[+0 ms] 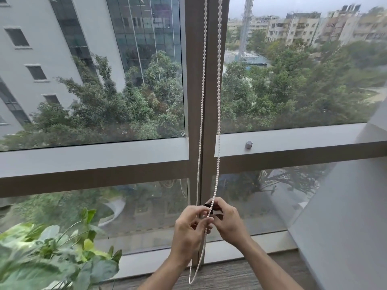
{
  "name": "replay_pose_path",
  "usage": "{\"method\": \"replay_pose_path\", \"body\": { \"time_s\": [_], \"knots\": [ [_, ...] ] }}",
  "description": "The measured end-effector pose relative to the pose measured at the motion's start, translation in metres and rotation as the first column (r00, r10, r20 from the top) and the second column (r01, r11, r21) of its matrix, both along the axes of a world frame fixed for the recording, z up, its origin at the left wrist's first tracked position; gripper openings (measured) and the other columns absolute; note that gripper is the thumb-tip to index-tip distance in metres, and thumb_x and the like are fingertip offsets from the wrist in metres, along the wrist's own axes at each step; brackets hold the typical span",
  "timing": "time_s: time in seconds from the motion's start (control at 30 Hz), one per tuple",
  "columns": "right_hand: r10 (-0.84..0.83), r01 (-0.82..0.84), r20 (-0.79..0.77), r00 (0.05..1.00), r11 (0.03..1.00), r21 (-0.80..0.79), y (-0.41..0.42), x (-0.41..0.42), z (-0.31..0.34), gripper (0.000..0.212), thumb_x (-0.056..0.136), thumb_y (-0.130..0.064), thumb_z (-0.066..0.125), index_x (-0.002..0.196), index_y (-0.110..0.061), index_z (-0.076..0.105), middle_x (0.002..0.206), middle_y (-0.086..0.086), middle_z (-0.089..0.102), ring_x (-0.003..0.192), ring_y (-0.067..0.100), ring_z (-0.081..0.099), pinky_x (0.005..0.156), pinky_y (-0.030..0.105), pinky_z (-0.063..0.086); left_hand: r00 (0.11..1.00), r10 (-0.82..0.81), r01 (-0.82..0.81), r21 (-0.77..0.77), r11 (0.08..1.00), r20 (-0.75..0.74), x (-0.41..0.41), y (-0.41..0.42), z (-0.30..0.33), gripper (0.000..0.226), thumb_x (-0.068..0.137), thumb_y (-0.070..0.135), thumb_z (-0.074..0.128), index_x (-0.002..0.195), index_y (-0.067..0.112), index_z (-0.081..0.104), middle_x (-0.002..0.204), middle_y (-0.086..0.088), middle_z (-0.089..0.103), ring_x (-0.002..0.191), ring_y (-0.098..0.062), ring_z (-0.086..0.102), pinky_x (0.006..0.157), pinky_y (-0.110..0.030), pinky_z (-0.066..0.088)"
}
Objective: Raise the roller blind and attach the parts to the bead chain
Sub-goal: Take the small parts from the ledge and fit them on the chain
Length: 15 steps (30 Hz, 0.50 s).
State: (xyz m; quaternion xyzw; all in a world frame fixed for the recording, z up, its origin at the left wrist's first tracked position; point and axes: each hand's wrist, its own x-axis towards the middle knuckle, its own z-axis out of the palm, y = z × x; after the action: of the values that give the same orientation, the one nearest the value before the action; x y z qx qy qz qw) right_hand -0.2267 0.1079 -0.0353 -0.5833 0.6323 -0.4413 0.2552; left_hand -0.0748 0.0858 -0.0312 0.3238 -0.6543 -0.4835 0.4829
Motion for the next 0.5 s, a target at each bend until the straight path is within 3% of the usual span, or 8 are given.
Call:
{"method": "replay_pose_path", "body": {
  "time_s": [0.17, 0.3, 0.5],
  "knots": [
    [0.014, -0.014, 0.062, 0.998, 1.0, -0.015, 0.005, 0.007, 0.002, 0.032, 0.083, -0.002, 0.071, 0.099, -0.028, 0.061, 0.088, -0.005, 0.072, 0.084, 0.005, 0.07, 0.081, 0.024, 0.057, 0.999, -0.001, 0.007, -0.125, 0.992, 0.051, 0.008, -0.005, 0.0, 0.048, 0.083, 0.002, 0.075, 0.114, 0.037, 0.066, 0.118, -0.004, 0.052, 0.06, -0.017, 0.073, 0.059, -0.024, 0.059],
    [0.023, -0.021, 0.085, 0.996, 1.0, -0.022, 0.008, 0.011, 0.004, 0.039, 0.083, -0.001, 0.069, 0.097, -0.037, 0.06, 0.086, -0.007, 0.073, 0.083, 0.009, 0.072, 0.076, 0.027, 0.058, 0.994, -0.042, 0.06, -0.175, 0.983, 0.105, 0.01, -0.007, 0.002, 0.045, 0.083, 0.003, 0.074, 0.109, 0.04, 0.067, 0.128, -0.006, 0.048, 0.057, -0.016, 0.07, 0.059, -0.025, 0.059],
    [0.042, -0.035, 0.116, 0.992, 0.997, -0.063, 0.01, 0.015, 0.009, 0.038, 0.083, -0.002, 0.071, 0.101, -0.035, 0.062, 0.095, -0.016, 0.071, 0.092, 0.006, 0.069, 0.082, 0.024, 0.057, 0.988, -0.115, 0.124, -0.09, 0.988, 0.101, 0.016, -0.014, 0.011, 0.045, 0.081, 0.009, 0.077, 0.112, 0.042, 0.069, 0.115, 0.011, 0.064, 0.06, -0.02, 0.072, 0.059, -0.025, 0.058]
  ]
}}
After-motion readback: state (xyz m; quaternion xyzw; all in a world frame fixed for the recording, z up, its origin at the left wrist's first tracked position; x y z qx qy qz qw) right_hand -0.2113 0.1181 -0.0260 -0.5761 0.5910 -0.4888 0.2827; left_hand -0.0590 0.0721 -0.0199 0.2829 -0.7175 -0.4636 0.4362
